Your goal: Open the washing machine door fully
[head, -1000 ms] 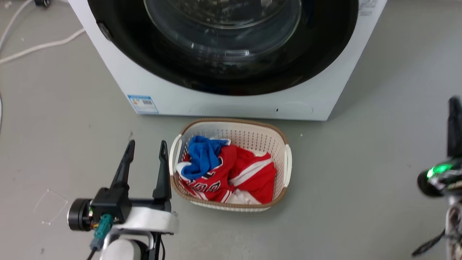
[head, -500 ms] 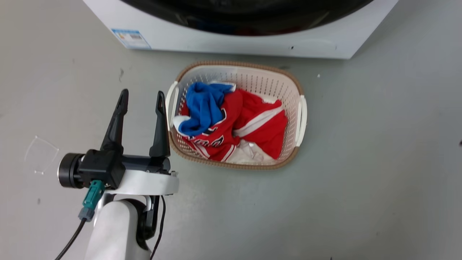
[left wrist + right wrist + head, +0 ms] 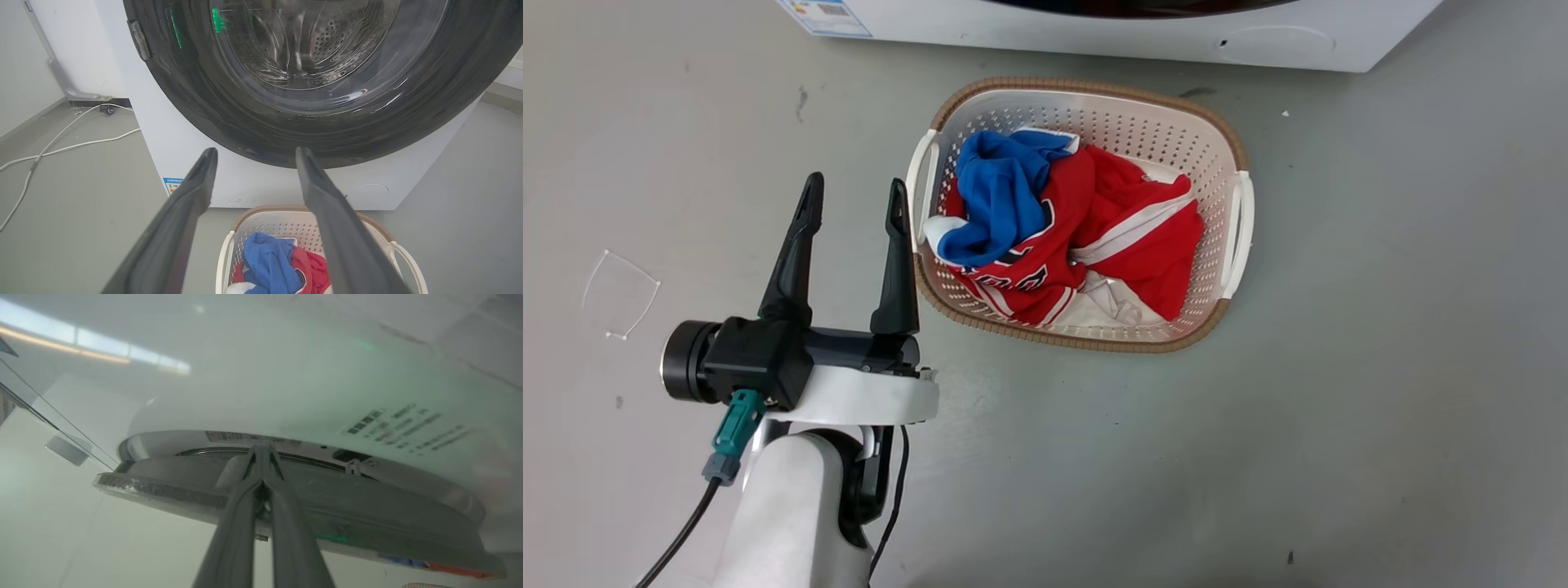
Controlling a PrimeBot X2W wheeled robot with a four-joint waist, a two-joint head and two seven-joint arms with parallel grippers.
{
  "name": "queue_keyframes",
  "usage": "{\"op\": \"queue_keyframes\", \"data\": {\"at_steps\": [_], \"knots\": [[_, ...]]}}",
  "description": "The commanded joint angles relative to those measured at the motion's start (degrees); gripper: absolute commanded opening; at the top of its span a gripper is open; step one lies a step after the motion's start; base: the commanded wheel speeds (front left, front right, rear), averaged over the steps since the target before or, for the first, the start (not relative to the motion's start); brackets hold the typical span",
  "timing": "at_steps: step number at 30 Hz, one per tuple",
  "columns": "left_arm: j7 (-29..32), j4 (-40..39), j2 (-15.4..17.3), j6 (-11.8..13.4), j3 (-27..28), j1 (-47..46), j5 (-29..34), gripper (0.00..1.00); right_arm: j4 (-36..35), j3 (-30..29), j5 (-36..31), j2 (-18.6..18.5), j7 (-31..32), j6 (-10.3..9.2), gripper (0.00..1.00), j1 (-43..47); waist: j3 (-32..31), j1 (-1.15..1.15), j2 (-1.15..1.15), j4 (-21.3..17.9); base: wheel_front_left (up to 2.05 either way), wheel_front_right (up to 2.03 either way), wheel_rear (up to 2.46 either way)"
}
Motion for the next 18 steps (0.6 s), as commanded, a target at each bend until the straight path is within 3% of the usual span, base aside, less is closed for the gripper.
{"op": "queue_keyframes", "data": {"at_steps": [1, 18], "knots": [[-0.16, 0.00, -0.10, 0.37, -0.18, -1.04, -0.41, 1.00, 1.46, 1.10, -1.16, -0.57, 0.48, 0.00, 0.00, -1.44, 0.41, -0.01, 0.00, 0.46, 0.00, 0.00, 0.00], [-0.16, 0.83, -0.10, 0.91, -0.30, -0.91, -0.54, 1.00, 4.50, 8.65, -6.57, 1.01, 6.23, -0.01, 0.00, -0.64, -0.32, -0.01, 0.00, 0.90, 0.00, 0.00, 0.00]]}}
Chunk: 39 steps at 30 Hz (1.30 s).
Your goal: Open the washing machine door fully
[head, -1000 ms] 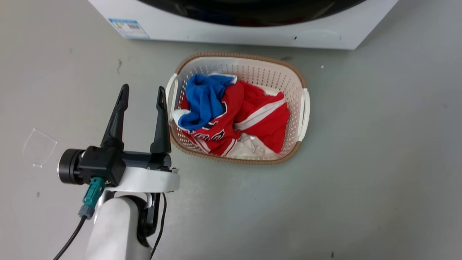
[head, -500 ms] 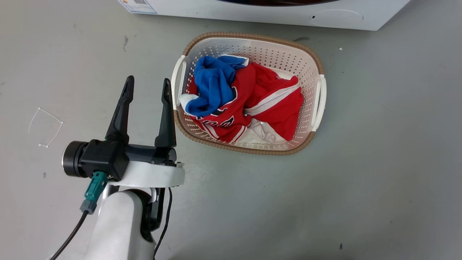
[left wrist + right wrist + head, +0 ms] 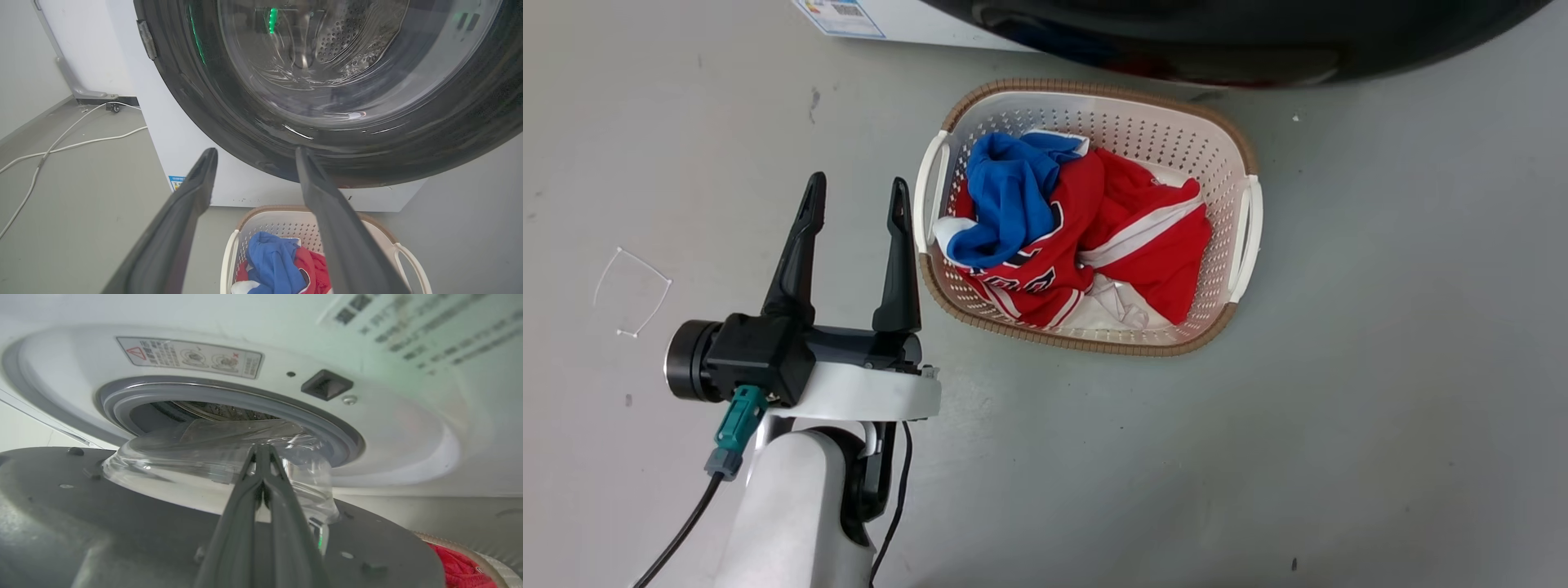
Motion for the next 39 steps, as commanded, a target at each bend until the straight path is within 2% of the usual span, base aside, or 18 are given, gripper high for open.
{"op": "queue_keyframes", "data": {"at_steps": [1, 10, 18, 28, 39], "knots": [[-0.16, 0.20, -0.08, 0.25, 0.25, -0.25, 0.30, 1.00, -0.55, 0.83, -0.21, 1.18, 0.67, 0.00, 0.00, 1.52, -0.54, 0.00, 0.00, -0.22, 0.00, 0.00, 0.00], [-0.16, 0.79, -0.08, 0.03, 0.99, 2.17, 0.84, 1.00, -5.58, 1.60, 1.81, 1.21, 4.06, 0.00, 0.00, 10.07, -4.47, 0.00, 0.00, -1.72, 0.00, 0.00, 0.00], [-0.16, 1.25, -0.08, -0.57, 2.09, 4.40, 1.88, 1.00, -12.34, 2.84, 3.90, 2.87, 6.57, 0.01, 0.00, 18.78, -7.77, 0.00, 0.00, -3.44, 0.00, 0.00, 0.00], [-0.16, 1.90, -0.08, -0.41, 1.79, 6.46, 1.82, 1.00, -21.21, 4.43, 6.68, 4.51, 8.56, 0.01, 0.00, 30.19, -11.78, 0.00, 0.00, -3.62, 0.00, 0.00, 0.00], [-0.16, 2.54, -0.08, 0.05, 1.48, 9.92, 1.67, 1.00, -29.26, 9.15, 8.30, 7.01, 11.19, 0.09, 0.00, 41.51, -16.86, 0.00, 0.00, -3.32, 0.00, 0.00, 0.00]]}}
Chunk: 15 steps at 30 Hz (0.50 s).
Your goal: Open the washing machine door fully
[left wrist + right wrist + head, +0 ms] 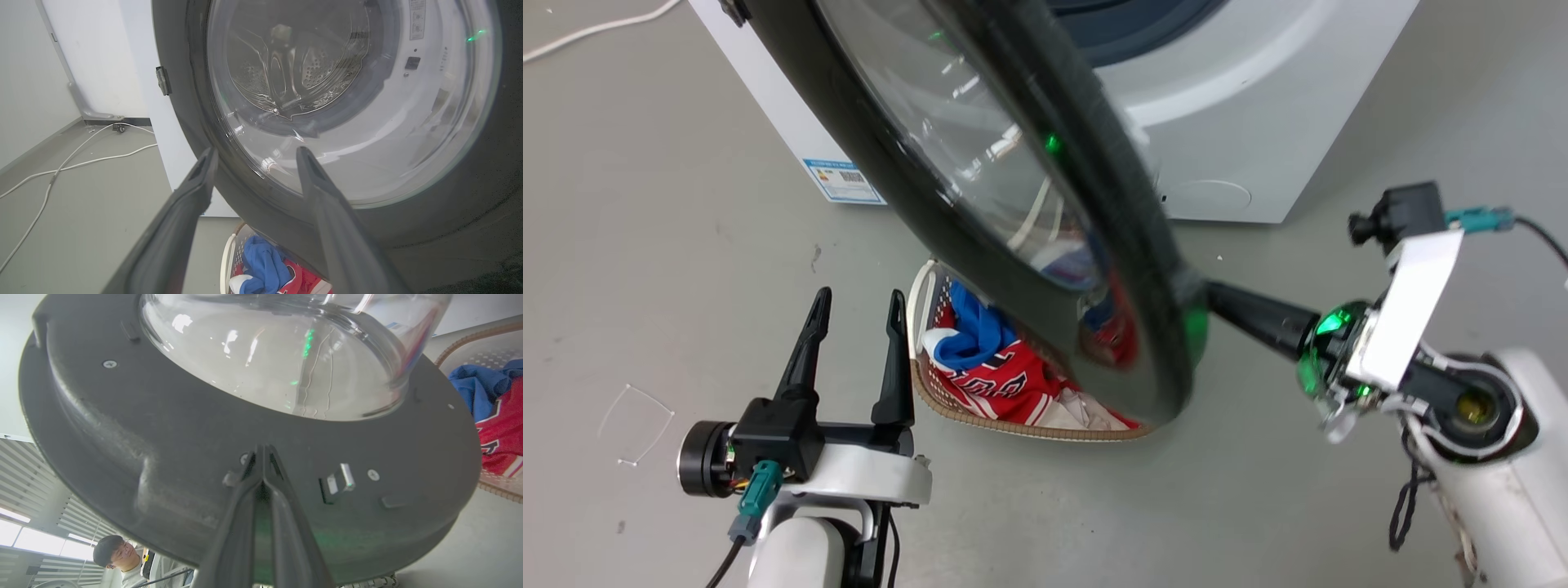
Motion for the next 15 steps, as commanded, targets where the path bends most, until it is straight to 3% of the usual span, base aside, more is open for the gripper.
{"op": "queue_keyframes", "data": {"at_steps": [1, 15], "knots": [[-0.16, -0.05, -0.07, 0.30, 0.01, 0.69, -0.18, 1.00, -1.40, 0.57, 0.61, 0.84, 0.31, 0.18, 0.00, 1.60, -0.86, 0.01, 0.00, 0.23, 0.00, 0.00, 0.00], [-0.16, 0.36, -0.07, 0.72, -0.82, 3.06, -0.40, 1.00, -4.27, 6.02, 0.64, 4.77, 0.60, 0.17, 0.00, 9.65, -4.92, 0.01, 0.00, 1.50, 0.00, 0.00, 0.00]]}}
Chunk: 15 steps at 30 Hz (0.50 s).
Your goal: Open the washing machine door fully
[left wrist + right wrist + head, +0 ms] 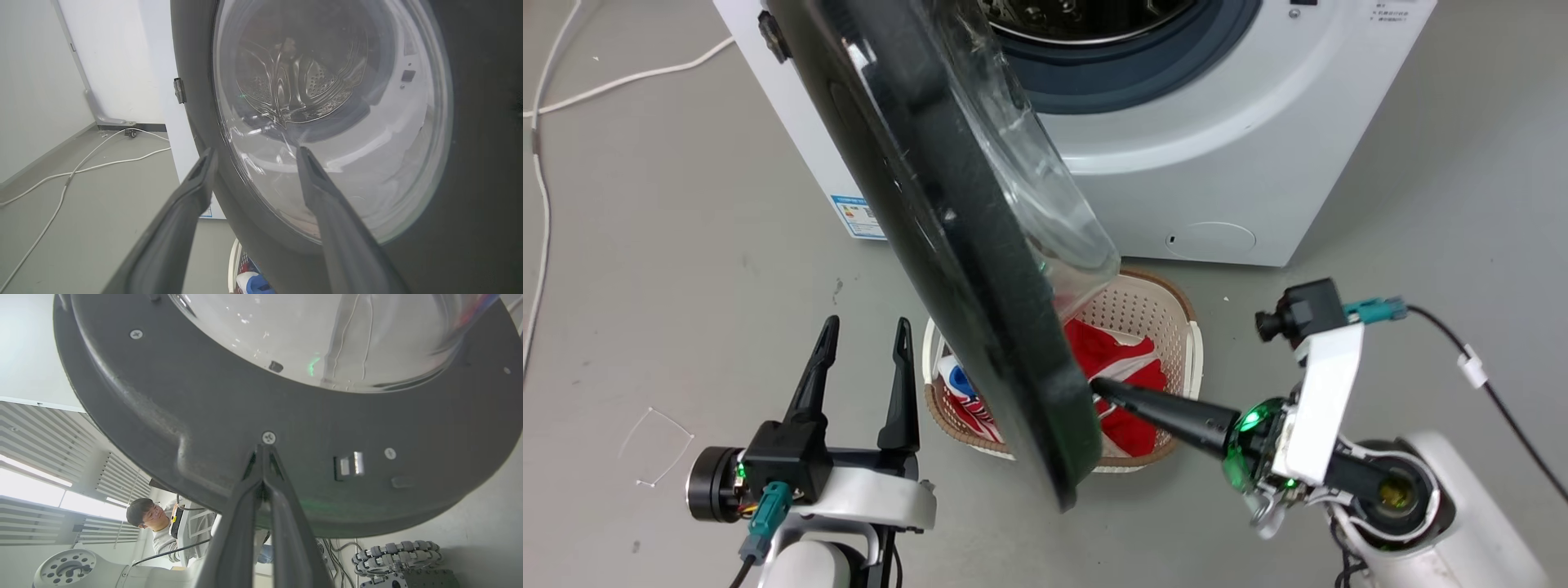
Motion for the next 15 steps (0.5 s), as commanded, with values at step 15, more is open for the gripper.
{"op": "queue_keyframes", "data": {"at_steps": [15], "knots": [[-0.16, 0.83, -0.09, 0.33, 0.04, 3.45, 0.11, 1.00, 1.60, 0.69, 0.37, 2.99, -1.80, 0.16, 0.00, 5.32, -5.05, 0.01, 0.00, 0.17, 0.00, 0.00, 0.00]]}}
